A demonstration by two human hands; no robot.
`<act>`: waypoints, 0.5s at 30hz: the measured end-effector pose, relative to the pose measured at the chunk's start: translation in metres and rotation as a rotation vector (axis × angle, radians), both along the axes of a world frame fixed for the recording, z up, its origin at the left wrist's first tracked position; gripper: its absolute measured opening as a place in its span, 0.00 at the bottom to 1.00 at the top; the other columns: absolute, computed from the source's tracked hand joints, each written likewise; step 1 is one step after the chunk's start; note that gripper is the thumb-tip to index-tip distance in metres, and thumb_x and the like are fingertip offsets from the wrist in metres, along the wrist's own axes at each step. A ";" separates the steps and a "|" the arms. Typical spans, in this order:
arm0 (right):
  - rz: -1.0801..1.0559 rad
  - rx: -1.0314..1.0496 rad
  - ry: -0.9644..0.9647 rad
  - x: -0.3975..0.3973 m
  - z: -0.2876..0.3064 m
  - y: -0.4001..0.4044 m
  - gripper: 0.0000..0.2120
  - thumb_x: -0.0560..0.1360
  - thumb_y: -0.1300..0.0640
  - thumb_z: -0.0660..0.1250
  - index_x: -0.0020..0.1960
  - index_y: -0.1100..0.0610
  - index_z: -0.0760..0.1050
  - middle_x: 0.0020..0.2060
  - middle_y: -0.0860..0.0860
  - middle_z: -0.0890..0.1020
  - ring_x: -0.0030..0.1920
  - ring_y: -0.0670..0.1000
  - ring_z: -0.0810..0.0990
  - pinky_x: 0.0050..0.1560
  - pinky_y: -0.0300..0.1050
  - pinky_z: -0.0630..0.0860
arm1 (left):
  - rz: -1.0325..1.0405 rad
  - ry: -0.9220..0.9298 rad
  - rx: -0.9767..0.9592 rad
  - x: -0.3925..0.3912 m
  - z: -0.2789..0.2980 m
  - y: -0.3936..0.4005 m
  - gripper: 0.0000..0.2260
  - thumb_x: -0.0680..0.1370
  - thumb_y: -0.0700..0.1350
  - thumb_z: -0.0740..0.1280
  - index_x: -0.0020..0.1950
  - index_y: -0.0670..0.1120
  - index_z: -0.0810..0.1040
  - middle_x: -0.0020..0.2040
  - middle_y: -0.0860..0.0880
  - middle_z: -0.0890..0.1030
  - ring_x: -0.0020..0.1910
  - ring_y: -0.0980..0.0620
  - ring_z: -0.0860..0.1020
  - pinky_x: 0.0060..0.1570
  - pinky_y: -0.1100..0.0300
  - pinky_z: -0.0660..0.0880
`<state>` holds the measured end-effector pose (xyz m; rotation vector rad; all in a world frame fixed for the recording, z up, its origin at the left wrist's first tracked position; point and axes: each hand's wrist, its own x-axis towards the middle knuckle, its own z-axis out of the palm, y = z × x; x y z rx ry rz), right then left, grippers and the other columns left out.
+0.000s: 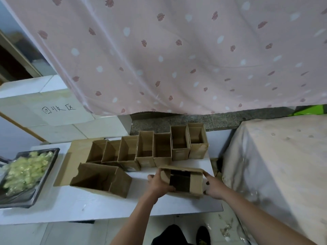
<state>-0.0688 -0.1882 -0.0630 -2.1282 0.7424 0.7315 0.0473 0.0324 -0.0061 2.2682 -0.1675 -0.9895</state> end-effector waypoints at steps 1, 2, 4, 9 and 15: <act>-0.052 0.013 -0.010 0.001 0.002 -0.003 0.39 0.78 0.65 0.62 0.80 0.42 0.49 0.63 0.57 0.76 0.44 0.50 0.78 0.37 0.38 0.75 | -0.021 -0.012 0.004 0.000 -0.002 0.001 0.42 0.69 0.42 0.79 0.75 0.61 0.60 0.66 0.46 0.61 0.67 0.40 0.66 0.66 0.48 0.72; -0.108 0.010 -0.039 0.001 0.005 -0.005 0.35 0.78 0.65 0.61 0.80 0.44 0.55 0.63 0.58 0.77 0.42 0.50 0.77 0.35 0.38 0.74 | -0.037 -0.015 0.008 0.000 -0.004 0.001 0.44 0.69 0.43 0.79 0.76 0.61 0.58 0.66 0.45 0.61 0.68 0.39 0.64 0.66 0.47 0.71; -0.226 0.001 -0.113 0.003 0.012 -0.006 0.28 0.79 0.61 0.61 0.77 0.47 0.64 0.56 0.55 0.81 0.38 0.47 0.77 0.30 0.35 0.70 | -0.046 0.001 0.010 0.002 -0.005 0.001 0.46 0.69 0.43 0.79 0.78 0.61 0.54 0.69 0.43 0.61 0.69 0.38 0.63 0.65 0.47 0.72; -0.316 -0.033 -0.102 0.016 0.034 0.009 0.24 0.77 0.47 0.65 0.71 0.52 0.69 0.52 0.51 0.79 0.46 0.48 0.78 0.37 0.40 0.75 | -0.056 -0.018 0.043 0.008 -0.007 -0.001 0.48 0.71 0.42 0.78 0.79 0.57 0.50 0.72 0.40 0.63 0.73 0.35 0.63 0.66 0.43 0.74; -0.351 -0.098 -0.041 0.020 0.044 0.039 0.24 0.76 0.32 0.59 0.54 0.53 0.69 0.43 0.49 0.77 0.43 0.49 0.78 0.40 0.46 0.74 | -0.083 -0.033 0.081 0.009 -0.011 -0.005 0.48 0.71 0.46 0.78 0.79 0.52 0.47 0.73 0.39 0.63 0.74 0.36 0.62 0.70 0.43 0.68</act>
